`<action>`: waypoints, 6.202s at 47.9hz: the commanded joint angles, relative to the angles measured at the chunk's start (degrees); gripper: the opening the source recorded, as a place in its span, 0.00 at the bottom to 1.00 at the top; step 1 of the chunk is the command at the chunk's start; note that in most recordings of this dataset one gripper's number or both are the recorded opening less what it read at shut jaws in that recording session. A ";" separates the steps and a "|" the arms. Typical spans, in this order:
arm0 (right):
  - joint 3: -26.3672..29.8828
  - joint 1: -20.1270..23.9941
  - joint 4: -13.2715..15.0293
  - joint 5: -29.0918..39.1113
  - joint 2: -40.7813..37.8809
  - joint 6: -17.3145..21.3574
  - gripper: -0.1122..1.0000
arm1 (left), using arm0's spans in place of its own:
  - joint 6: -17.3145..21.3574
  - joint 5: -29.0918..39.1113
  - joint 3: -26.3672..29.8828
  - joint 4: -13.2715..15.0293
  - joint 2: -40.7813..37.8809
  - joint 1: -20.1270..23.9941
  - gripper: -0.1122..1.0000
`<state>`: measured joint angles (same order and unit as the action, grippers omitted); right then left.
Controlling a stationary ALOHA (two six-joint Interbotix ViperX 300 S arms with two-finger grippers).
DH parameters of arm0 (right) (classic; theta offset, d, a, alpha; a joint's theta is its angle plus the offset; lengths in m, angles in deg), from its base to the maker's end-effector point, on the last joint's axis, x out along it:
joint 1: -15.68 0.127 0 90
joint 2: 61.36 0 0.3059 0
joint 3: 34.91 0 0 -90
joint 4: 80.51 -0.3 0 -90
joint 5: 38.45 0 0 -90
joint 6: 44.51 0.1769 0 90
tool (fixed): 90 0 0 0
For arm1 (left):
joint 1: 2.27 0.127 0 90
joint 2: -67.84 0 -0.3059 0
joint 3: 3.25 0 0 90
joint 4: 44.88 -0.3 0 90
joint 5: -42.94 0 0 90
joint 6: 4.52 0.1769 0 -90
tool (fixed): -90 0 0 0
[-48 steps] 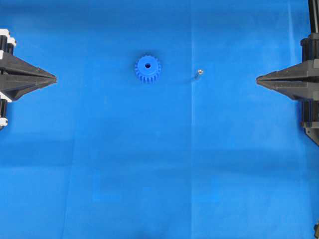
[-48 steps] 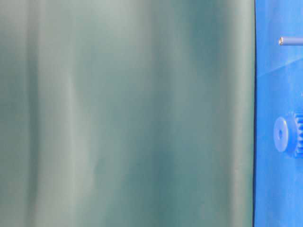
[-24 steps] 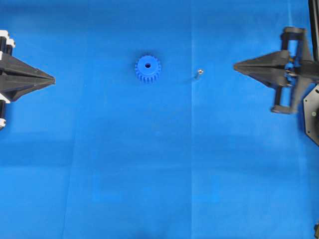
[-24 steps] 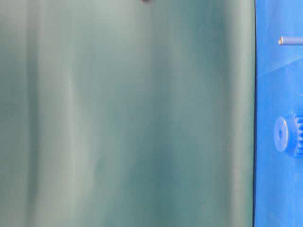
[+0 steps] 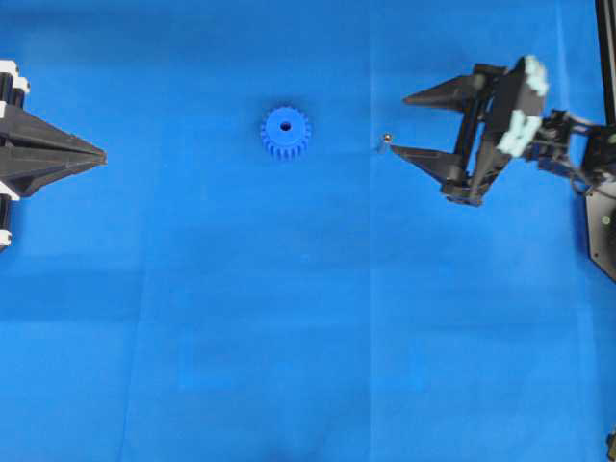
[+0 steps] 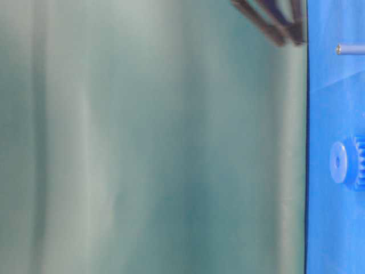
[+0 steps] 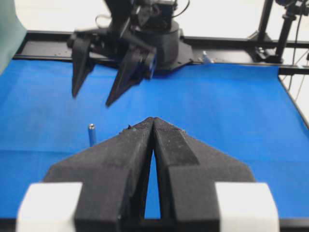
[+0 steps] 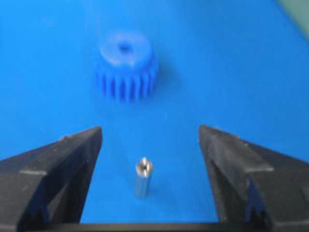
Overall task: Insert the shaft placed at a random location into the center hole of the small gear at another random location.
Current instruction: 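Move the open right gripper left over the upright silver shaft, then close the right gripper on the shaft, lift it toward the blue gear, then align the held shaft above the gear's center hole with the right gripper, then lower the shaft into the gear's center hole with the right gripper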
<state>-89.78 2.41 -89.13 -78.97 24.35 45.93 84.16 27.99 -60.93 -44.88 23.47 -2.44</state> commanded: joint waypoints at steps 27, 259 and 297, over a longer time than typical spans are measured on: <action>2.90 0.00 -2.20 -5.19 -10.11 1.67 0.64 | 0.00 1.05 0.09 -0.09 0.35 0.79 0.10; 33.57 2.20 -2.02 21.18 -16.00 -2.02 0.12 | -0.97 3.78 -0.18 -0.09 1.76 0.97 0.10; 32.87 2.55 -2.20 20.13 -16.17 -2.20 0.12 | -1.05 3.78 -0.18 -0.09 1.85 0.97 0.10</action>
<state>-57.61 4.87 -91.32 -58.67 6.42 43.82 83.28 32.12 -61.63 -44.97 25.50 -1.56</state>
